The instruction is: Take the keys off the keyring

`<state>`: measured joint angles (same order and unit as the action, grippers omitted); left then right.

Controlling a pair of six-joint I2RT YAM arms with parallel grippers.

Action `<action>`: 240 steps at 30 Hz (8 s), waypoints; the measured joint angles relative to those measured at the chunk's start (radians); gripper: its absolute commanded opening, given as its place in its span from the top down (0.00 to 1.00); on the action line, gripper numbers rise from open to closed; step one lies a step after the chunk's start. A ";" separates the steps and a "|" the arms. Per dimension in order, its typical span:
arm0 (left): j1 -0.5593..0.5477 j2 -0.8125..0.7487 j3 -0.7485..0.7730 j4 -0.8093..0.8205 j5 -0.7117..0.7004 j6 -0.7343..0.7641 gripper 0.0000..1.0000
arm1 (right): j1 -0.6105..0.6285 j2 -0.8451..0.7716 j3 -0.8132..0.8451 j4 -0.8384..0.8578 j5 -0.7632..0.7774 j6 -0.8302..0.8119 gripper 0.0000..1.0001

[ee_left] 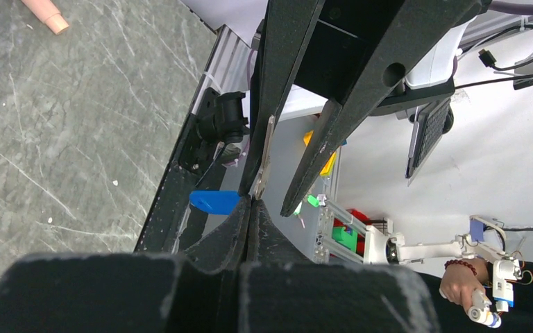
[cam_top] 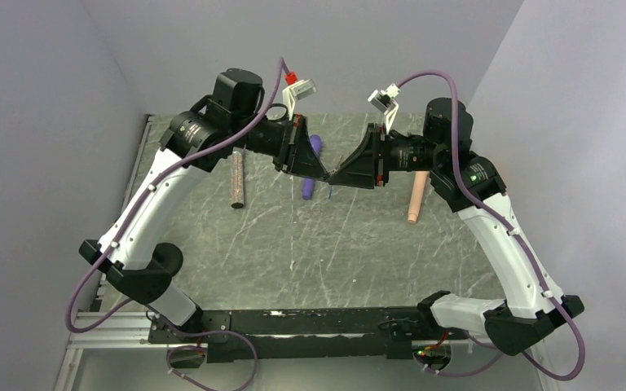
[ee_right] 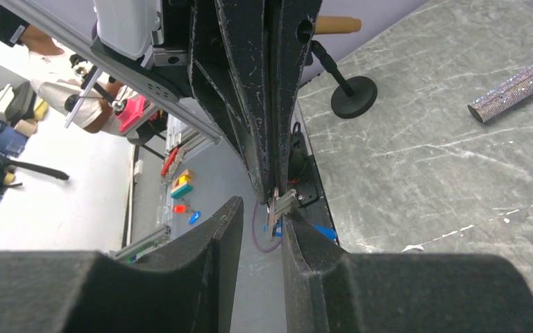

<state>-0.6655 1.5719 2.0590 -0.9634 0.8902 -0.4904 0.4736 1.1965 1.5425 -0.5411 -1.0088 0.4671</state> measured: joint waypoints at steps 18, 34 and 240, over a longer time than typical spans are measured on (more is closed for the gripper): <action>-0.002 0.012 0.028 -0.012 0.002 0.005 1.00 | 0.005 0.000 0.000 -0.082 0.003 -0.068 0.68; -0.002 0.012 0.034 -0.031 0.004 0.008 1.00 | 0.003 0.000 0.000 -0.069 0.031 -0.053 0.67; -0.283 -0.442 -0.470 1.132 -0.831 -0.075 0.54 | 0.050 -0.116 -0.430 1.534 0.612 0.859 1.00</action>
<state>-0.9482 1.1297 1.5894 0.1688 0.0589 -0.5652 0.5240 1.0801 1.1130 0.9928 -0.3965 1.3266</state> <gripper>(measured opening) 0.450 0.020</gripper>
